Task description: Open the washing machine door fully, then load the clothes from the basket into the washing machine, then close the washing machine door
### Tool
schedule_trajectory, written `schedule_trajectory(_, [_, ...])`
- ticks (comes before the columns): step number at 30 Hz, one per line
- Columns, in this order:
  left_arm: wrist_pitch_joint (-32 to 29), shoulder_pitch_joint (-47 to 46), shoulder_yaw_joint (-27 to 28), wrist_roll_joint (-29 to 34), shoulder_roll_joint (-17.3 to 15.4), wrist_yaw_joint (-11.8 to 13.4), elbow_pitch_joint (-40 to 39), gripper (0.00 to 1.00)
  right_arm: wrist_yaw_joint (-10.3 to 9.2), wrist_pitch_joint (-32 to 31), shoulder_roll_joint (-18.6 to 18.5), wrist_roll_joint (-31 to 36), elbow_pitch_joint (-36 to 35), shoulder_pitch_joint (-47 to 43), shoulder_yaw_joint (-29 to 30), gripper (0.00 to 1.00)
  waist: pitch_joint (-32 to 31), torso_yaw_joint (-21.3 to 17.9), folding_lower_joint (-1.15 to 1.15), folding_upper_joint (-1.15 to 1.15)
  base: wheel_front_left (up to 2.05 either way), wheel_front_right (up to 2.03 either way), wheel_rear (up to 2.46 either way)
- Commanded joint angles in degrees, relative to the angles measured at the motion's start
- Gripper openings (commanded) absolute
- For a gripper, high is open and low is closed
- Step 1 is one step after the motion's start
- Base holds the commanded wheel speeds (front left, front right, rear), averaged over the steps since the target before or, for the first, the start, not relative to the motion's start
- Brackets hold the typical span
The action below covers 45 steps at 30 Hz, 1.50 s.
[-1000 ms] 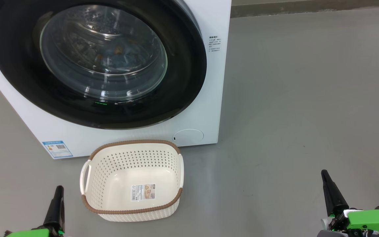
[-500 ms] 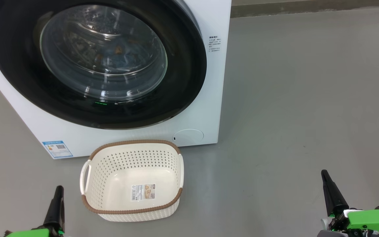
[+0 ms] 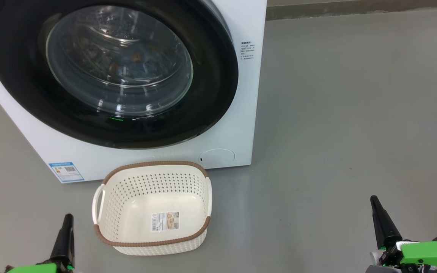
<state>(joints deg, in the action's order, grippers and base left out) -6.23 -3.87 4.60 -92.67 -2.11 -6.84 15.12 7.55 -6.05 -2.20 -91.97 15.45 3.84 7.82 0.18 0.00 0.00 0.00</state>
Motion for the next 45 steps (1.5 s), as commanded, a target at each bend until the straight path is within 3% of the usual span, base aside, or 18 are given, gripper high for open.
schedule_trajectory(1, [-0.3,-2.3,2.0,0.5,-0.8,-0.6,-1.1,0.00,-0.06,-0.4,-0.7,-0.2,-1.4,2.3,-1.3,0.00,0.0,0.0,0.00,0.00,0.00,0.00,0.00])
schedule_trajectory(45, [-0.3,-2.3,2.0,0.5,-0.8,-0.6,-1.1,0.00,-0.06,-0.4,-0.7,-0.2,-1.4,2.3,-1.3,0.00,0.0,0.0,0.00,0.00,0.00,0.00,0.00])
